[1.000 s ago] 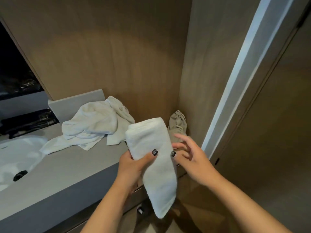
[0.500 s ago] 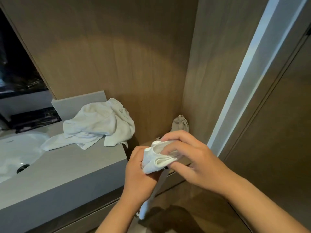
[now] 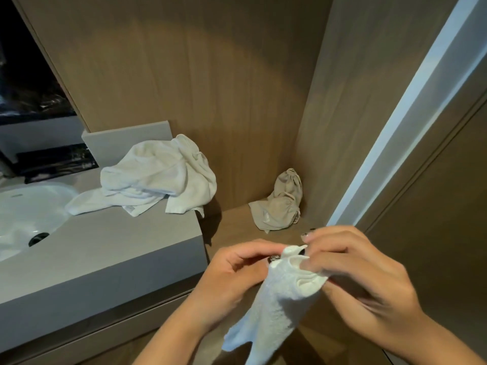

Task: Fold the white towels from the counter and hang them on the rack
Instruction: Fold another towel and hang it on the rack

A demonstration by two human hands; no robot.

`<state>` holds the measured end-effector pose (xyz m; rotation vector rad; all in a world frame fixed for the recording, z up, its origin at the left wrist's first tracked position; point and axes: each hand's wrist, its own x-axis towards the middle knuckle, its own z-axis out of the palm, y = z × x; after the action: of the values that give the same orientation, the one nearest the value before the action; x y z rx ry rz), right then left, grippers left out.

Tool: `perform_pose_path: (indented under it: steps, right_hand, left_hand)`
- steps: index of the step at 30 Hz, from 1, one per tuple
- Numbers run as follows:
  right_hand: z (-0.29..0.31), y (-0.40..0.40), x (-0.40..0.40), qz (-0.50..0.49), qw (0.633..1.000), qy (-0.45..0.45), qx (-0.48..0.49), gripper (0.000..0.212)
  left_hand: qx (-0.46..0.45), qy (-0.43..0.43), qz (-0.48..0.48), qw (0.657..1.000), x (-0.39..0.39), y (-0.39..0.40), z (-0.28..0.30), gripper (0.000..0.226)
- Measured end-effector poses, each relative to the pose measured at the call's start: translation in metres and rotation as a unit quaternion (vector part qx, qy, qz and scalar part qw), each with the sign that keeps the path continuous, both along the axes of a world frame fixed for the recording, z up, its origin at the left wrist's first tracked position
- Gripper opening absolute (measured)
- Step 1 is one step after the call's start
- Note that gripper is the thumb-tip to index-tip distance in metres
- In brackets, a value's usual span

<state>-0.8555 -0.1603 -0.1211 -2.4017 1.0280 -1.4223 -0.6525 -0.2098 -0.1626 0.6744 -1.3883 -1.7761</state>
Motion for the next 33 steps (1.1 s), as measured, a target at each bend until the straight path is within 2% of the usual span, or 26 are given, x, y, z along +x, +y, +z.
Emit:
perform_pose_path:
  steps: [4, 8, 10, 13, 17, 19, 21, 23, 26, 29, 33]
  right_hand:
    - [0.000, 0.003, -0.002, -0.013, 0.999, 0.028, -0.021, 0.015]
    - [-0.013, 0.003, -0.002, -0.047, 0.994, 0.089, -0.044, 0.014]
    - [-0.020, 0.002, -0.003, -0.060, 0.990, 0.118, -0.044, 0.017]
    - [-0.027, 0.001, -0.002, -0.077, 0.986, 0.146, -0.036, 0.017]
    - [-0.033, 0.000, 0.002, -0.124, 0.983, 0.126, -0.040, 0.021]
    - [-0.030, -0.002, 0.006, -0.155, 0.982, 0.098, -0.040, 0.018]
    - [-0.020, -0.007, 0.009, -0.177, 0.982, 0.054, -0.021, 0.016]
    - [-0.008, -0.013, 0.011, -0.195, 0.981, 0.004, 0.007, 0.020]
    - [0.013, -0.023, 0.016, -0.218, 0.959, -0.131, 0.124, 0.046]
    - [0.026, -0.029, 0.016, -0.162, 0.909, -0.285, 0.258, 0.059]
    - [0.033, -0.030, 0.012, -0.081, 0.900, -0.288, 0.317, 0.046]
  left_hand:
    - [-0.058, 0.005, -0.012, 0.998, -0.003, -0.006, 0.006, 0.026]
    - [-0.123, -0.069, 0.063, 0.988, -0.017, -0.004, 0.005, 0.017]
    - [-0.124, -0.077, 0.111, 0.983, -0.026, 0.003, 0.003, 0.010]
    - [-0.092, -0.066, 0.185, 0.976, -0.037, 0.016, 0.001, 0.015]
    - [-0.067, -0.076, 0.235, 0.967, -0.044, 0.023, 0.001, 0.024]
    - [-0.073, -0.075, 0.236, 0.966, -0.043, 0.020, 0.002, 0.026]
    - [-0.090, -0.044, 0.195, 0.976, -0.039, 0.016, 0.005, 0.022]
    - [-0.131, -0.045, 0.155, 0.978, -0.034, 0.010, 0.007, 0.037]
    - [-0.152, -0.063, 0.175, 0.971, -0.030, -0.004, 0.011, 0.046]
    - [-0.122, -0.021, 0.195, 0.973, -0.034, -0.015, 0.027, 0.038]
    - [-0.070, 0.066, 0.196, 0.976, -0.045, -0.028, 0.076, 0.025]
